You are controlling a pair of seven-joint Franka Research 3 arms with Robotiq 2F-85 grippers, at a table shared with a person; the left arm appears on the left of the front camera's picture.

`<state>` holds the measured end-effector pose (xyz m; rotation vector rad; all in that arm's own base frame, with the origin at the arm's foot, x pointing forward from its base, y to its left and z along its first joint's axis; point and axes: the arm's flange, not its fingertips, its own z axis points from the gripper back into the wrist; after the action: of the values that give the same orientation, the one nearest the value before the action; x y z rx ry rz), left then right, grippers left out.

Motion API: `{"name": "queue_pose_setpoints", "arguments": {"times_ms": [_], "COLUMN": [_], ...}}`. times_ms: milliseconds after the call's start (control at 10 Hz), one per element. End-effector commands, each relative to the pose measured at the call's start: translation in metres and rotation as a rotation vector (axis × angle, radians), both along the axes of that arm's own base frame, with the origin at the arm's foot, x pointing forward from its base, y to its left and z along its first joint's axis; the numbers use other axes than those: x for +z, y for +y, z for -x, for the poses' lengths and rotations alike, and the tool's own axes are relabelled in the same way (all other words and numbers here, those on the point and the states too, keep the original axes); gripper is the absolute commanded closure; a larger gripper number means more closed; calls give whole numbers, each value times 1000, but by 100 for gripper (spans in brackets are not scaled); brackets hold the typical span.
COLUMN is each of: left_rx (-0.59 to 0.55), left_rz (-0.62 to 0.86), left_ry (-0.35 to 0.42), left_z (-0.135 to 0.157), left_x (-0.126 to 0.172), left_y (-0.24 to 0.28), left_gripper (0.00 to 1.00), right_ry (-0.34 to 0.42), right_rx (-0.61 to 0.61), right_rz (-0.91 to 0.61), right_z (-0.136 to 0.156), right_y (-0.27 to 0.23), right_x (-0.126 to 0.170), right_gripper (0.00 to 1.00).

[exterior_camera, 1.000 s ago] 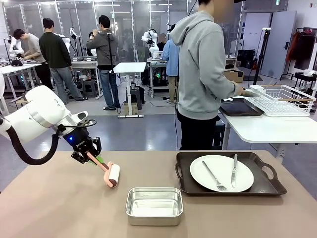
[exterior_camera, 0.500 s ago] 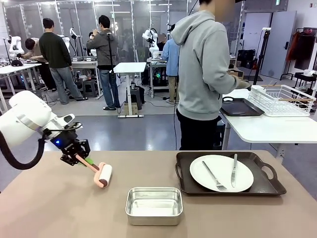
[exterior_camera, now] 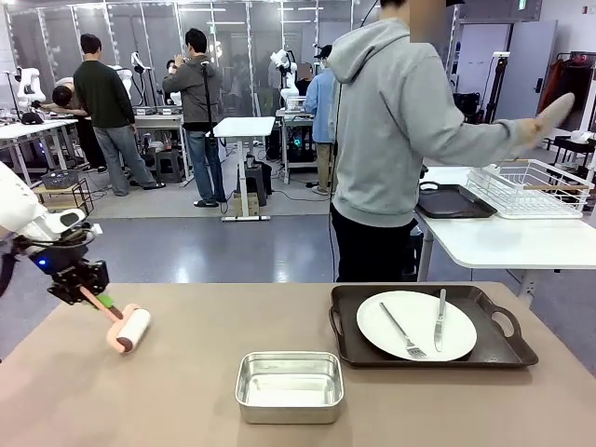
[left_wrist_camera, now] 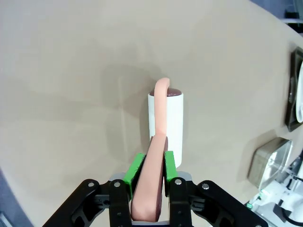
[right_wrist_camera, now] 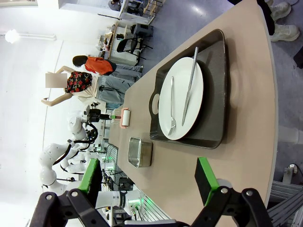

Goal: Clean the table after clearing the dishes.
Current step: When the left (or right) Handle tray is removed, use the left hand (or right hand) to clean the left (or right) side of the table with the Lint Roller.

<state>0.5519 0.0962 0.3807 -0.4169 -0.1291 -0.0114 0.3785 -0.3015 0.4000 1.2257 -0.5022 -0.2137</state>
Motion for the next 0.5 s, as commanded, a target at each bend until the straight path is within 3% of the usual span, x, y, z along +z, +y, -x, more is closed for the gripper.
{"name": "queue_pose_setpoints", "arguments": {"times_ms": [0,300,400], "left_rx": [21,73,95], "left_rz": [-191,-217,-287], "left_ry": [-14,-6,-11], "left_z": [16,27,30], "left_x": [-45,-41,-37], "left_y": [29,48,53], "left_gripper": [78,78,78], "right_ry": [-5,-5,-5], "right_rx": [4,4,4], "right_rz": [-4,-4,-4], "right_z": [2,2,2], "right_y": [1,1,1], "right_x": [2,2,2], "right_gripper": [0,0,0]}}
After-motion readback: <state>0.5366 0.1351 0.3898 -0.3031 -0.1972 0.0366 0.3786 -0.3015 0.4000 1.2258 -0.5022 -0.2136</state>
